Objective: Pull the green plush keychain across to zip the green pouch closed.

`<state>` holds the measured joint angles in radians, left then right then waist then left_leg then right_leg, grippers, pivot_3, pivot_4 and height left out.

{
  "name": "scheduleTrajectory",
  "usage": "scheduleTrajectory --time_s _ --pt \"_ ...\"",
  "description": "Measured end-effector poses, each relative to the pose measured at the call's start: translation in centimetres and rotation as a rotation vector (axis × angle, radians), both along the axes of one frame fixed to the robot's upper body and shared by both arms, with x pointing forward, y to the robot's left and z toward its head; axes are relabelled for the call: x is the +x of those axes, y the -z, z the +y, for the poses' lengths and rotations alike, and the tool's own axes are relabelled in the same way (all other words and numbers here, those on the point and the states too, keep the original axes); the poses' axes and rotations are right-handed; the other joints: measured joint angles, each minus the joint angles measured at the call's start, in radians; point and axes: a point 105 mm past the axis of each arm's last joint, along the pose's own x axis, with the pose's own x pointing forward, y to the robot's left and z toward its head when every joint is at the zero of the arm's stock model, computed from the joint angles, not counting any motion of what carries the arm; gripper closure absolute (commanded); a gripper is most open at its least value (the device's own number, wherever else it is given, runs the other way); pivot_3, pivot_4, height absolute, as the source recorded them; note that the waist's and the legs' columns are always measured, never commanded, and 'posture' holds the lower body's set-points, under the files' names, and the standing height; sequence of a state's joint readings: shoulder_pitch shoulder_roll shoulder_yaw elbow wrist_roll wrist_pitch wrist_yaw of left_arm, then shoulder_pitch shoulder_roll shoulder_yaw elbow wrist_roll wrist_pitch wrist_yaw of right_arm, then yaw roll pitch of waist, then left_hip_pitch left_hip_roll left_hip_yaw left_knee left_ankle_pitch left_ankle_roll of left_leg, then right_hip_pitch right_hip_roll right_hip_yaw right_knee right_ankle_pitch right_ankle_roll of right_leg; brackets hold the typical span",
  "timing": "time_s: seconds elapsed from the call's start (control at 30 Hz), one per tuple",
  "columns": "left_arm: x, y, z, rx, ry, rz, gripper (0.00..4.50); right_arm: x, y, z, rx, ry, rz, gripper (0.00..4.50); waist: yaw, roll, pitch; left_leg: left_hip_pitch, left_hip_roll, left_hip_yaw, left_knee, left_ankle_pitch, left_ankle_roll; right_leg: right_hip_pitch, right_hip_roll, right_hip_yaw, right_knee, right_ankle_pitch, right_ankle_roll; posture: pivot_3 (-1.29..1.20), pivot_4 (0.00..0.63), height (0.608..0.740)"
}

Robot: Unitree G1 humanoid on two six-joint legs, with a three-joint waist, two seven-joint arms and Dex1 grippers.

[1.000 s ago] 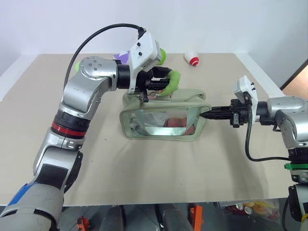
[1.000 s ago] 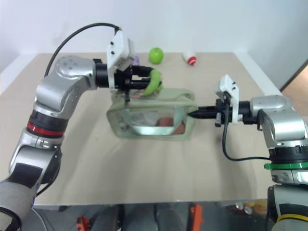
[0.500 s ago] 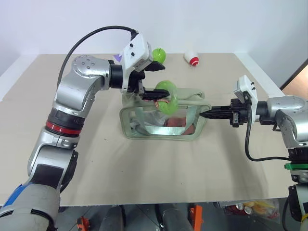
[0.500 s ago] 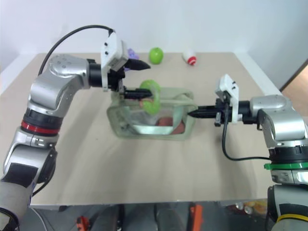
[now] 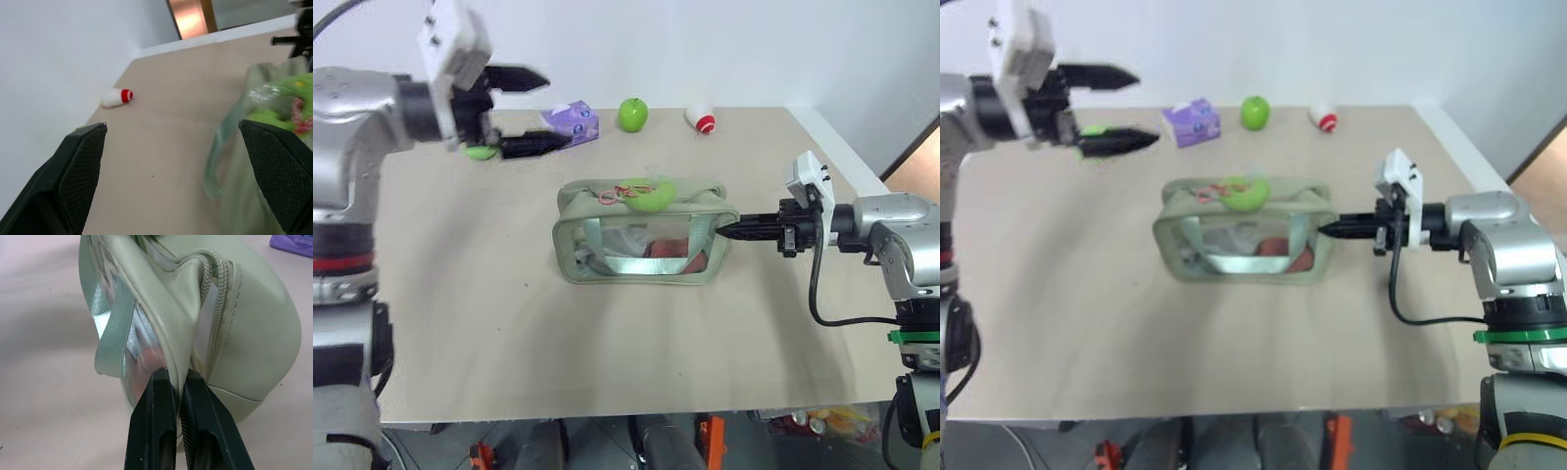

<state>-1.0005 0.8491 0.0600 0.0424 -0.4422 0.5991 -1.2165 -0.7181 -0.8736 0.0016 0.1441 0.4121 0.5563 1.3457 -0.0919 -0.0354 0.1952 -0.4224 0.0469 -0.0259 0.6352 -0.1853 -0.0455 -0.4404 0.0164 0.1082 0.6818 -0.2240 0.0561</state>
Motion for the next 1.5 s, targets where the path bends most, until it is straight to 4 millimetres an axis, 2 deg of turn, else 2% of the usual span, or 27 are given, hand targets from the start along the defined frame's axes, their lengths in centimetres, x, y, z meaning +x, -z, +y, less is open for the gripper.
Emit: scheduleTrajectory --time_s 0.07,0.2,0.37,0.67,0.77,0.97,1.03,1.07,1.13,1.5 --pt "-0.9 2.8 1.2 0.007 0.021 0.121 0.02 0.0 0.1 0.0 0.002 0.002 0.003 4.50 -0.002 0.000 0.000 -0.001 0.000 -0.001 0.000 0.000 0.000 0.000 0.000 -0.002 0.001 0.000 0.000 0.00 0.150 0.740" --pt "-2.1 6.3 2.2 -0.016 0.022 0.269 0.02 0.1 0.0 0.1 0.004 -0.003 -0.003 4.50 -0.001 0.000 0.000 -0.001 0.000 -0.001 0.002 0.000 0.001 0.001 0.000 -0.002 0.001 0.000 0.000 0.00 0.150 0.740" --pt "-2.6 9.0 2.8 -0.046 -0.010 0.351 0.02 0.1 0.1 0.2 0.008 -0.007 -0.002 4.50 -0.002 0.000 0.000 0.000 0.000 -0.001 0.002 0.001 0.001 0.001 0.000 -0.002 0.001 0.001 0.000 0.00 0.150 0.740" --pt "-2.1 9.9 1.4 -0.098 0.012 0.389 0.02 0.1 0.1 0.2 0.007 -0.007 -0.002 4.50 -0.001 0.000 0.000 0.000 0.000 -0.001 0.002 0.001 0.001 0.001 0.000 -0.002 0.001 0.001 0.000 0.00 0.150 0.740" --pt "-2.0 10.6 0.6 -0.108 0.036 0.412 0.79 0.0 0.1 0.2 0.005 -0.007 -0.001 4.50 -0.002 0.000 0.000 0.000 0.000 -0.001 0.002 0.001 0.001 0.001 0.000 -0.002 0.001 0.001 0.000 0.00 0.150 0.740" --pt "-1.3 11.1 -0.4 -0.160 0.035 0.431 2.91 -0.1 0.3 0.1 0.009 0.005 0.009 4.50 -0.001 0.000 0.000 0.000 0.000 -0.001 0.002 0.001 0.001 0.001 0.000 -0.001 0.001 0.001 0.000 0.00 0.150 0.740" --pt "-1.1 11.3 -0.5 -0.180 0.029 0.443 3.35 -0.1 0.4 0.0 0.007 0.008 0.010 4.50 -0.001 0.000 0.000 0.000 0.000 -0.001 0.002 0.001 0.001 0.001 0.000 -0.001 0.001 0.001 0.000 0.00 0.150 0.740" --pt "-1.1 11.4 -0.6 -0.187 0.029 0.447 3.87 -0.2 0.4 0.0 0.006 0.009 0.011 4.50 -0.001 0.000 0.000 0.000 0.000 -0.001 0.002 0.001 0.001 0.001 0.000 -0.001 0.001 0.001 0.000 0.00 0.150 0.740" --pt "-1.1 11.4 -0.6 -0.190 0.030 0.449 4.47 -0.2 0.4 0.0 0.009 0.008 0.012 4.50 -0.001 0.000 0.000 0.000 0.000 -0.001 0.002 0.001 0.001 0.001 0.000 -0.001 0.001 0.001 0.000 0.00 0.150 0.740" --pt "-0.8 11.4 -0.6 -0.202 0.000 0.450 4.47 -0.1 0.4 0.1 0.011 0.013 0.008 4.50 -0.001 0.000 0.000 0.000 0.000 -0.001 0.002 0.001 0.001 0.001 0.000 -0.001 0.001 0.001 0.000 0.00 0.150 0.740"
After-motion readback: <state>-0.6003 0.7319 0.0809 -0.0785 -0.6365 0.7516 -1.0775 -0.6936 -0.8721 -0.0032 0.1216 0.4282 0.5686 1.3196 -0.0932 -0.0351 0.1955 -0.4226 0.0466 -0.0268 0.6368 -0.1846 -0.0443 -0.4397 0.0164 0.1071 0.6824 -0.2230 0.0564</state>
